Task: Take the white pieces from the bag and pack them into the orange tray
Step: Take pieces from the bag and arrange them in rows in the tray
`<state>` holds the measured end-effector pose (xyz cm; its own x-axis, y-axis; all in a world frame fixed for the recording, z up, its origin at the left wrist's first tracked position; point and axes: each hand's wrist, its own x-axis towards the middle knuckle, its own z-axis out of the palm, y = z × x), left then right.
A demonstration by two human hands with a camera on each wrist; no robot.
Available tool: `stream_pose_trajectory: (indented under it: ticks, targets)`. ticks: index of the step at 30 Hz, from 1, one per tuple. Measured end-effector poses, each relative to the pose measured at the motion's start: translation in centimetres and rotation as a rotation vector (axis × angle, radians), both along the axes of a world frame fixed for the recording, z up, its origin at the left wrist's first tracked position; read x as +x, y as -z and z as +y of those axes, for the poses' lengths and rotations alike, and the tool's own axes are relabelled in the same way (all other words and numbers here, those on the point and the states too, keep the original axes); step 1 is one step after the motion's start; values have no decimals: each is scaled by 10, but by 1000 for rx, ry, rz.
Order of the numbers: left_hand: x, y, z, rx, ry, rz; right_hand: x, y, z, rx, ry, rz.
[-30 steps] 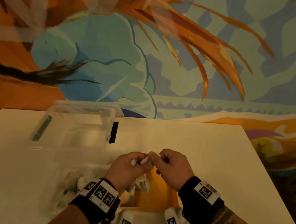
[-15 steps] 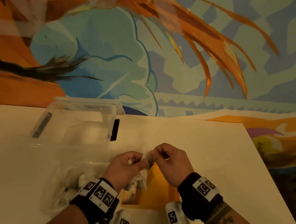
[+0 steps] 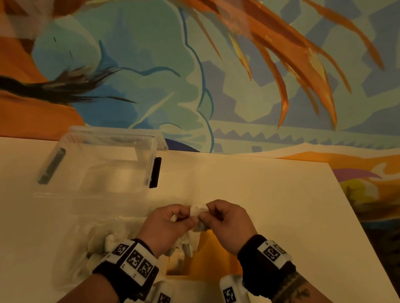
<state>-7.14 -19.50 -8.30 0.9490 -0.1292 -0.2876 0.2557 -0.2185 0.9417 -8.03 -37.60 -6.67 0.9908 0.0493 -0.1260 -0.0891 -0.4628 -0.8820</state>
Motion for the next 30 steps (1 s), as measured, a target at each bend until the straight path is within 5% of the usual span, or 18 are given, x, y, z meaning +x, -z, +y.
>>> stream_pose_trajectory:
  ticks: [4,10,14,30]
  targets:
    - [9,19,25,231,-66,-5,7,34,-8,0,199,124]
    - [0,57,43,588,75,181,4,93,2,-242,66,445]
    - [-7,72,39,637,158,204,12,107,14,-435,4,556]
    - [-7,79,39,624,161,228,20,124,25,-493,41,615]
